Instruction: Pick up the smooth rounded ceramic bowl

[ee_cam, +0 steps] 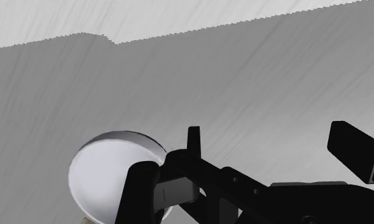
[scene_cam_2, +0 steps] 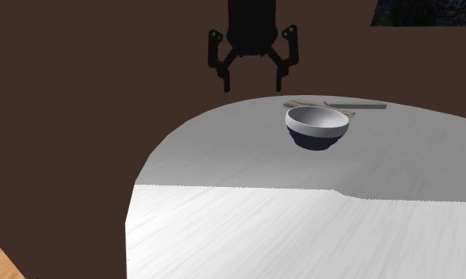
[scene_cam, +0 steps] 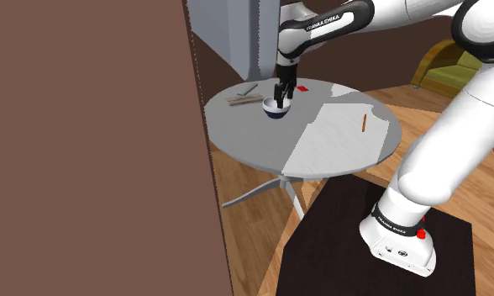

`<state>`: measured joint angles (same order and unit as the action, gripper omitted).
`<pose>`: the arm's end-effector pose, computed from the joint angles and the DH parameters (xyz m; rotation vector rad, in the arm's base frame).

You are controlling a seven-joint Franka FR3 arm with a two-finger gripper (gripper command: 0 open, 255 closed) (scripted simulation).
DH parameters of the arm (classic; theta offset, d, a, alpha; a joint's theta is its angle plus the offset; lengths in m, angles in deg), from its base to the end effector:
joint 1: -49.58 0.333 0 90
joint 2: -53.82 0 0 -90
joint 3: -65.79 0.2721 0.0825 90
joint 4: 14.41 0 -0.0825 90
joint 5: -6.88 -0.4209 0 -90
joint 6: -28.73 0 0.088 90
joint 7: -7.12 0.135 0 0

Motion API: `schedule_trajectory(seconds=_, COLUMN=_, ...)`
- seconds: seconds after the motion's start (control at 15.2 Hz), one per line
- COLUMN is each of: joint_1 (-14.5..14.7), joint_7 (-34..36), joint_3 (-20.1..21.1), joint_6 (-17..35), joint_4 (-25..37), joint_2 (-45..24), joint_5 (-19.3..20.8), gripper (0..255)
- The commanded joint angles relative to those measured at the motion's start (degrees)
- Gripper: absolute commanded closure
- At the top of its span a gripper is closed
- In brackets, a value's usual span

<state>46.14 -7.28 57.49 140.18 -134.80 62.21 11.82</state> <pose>0.5368 -0.1203 0.3965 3.0838 0.1235 -0.0367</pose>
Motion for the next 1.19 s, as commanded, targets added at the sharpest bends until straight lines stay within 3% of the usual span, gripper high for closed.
schedule_trajectory(seconds=0.0, joint_1=-0.37, joint_7=-0.91, joint_3=-0.62, joint_6=1.47, joint_4=2.72, joint_2=-3.75, joint_5=-0.20, gripper=0)
schedule_trajectory(seconds=0.66, joint_1=-3.06, joint_7=-5.34, joint_3=-2.43, joint_6=4.85, joint_4=21.17, joint_2=-23.75, joint_5=-3.08, gripper=0)
schedule_trajectory(seconds=1.12, joint_1=-3.17, joint_7=-5.22, joint_3=-2.32, joint_6=9.67, joint_4=18.05, joint_2=-25.47, joint_5=-3.31, gripper=0)
